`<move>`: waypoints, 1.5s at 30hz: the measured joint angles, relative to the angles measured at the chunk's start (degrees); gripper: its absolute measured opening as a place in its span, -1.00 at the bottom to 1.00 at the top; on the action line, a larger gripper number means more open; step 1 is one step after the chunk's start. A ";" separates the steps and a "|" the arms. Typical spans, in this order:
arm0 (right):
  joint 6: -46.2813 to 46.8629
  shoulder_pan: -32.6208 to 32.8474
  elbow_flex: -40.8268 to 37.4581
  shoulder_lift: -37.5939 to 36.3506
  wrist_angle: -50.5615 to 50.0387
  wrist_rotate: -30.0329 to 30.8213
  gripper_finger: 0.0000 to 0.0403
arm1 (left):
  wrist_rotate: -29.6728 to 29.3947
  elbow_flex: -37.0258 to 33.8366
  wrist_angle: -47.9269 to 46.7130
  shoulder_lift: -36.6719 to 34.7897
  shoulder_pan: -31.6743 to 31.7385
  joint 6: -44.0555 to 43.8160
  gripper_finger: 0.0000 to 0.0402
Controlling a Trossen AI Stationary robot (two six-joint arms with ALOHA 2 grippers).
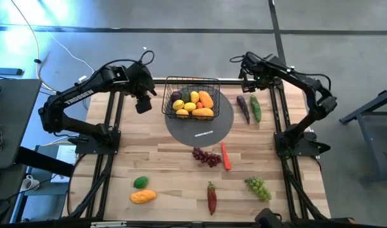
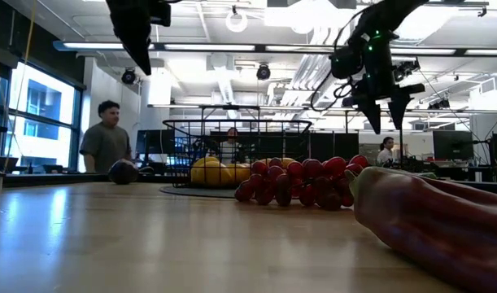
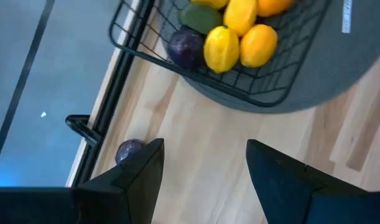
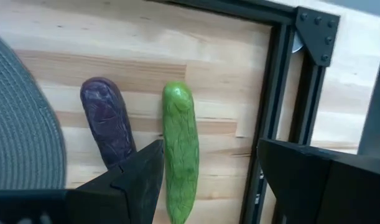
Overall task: Build produce basket
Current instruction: Put the green cucumber into the black wire basket
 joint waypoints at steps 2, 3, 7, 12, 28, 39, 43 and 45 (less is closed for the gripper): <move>-0.77 -0.92 0.00 0.67 0.01 -1.16 0.19 | -0.02 0.00 0.82 0.00 0.87 -0.02 0.09; -1.15 -1.34 -0.11 1.12 0.14 -1.84 0.19 | -0.02 0.00 1.07 0.00 1.23 -0.04 0.09; -2.19 -2.50 -4.89 1.28 3.83 -4.61 0.19 | -0.02 0.00 2.01 0.00 2.11 -0.06 0.09; -2.67 -2.55 -10.26 1.23 5.83 -5.46 0.19 | -0.06 0.00 2.08 0.00 3.33 -0.50 0.09; -1.53 -2.53 -19.16 1.17 15.82 -9.34 0.19 | -0.06 0.00 3.02 0.00 4.95 -0.50 0.09; 0.50 -2.53 -23.26 1.17 20.05 -9.45 0.19 | -0.06 0.00 3.28 0.02 4.95 -0.50 0.09; 1.61 -2.52 -25.66 1.17 21.20 -10.87 0.19 | -0.07 0.00 3.28 0.02 4.95 -0.50 0.09; 2.14 -2.53 -26.08 1.17 21.34 -10.93 0.16 | -0.08 0.00 3.28 0.02 4.95 -0.49 0.09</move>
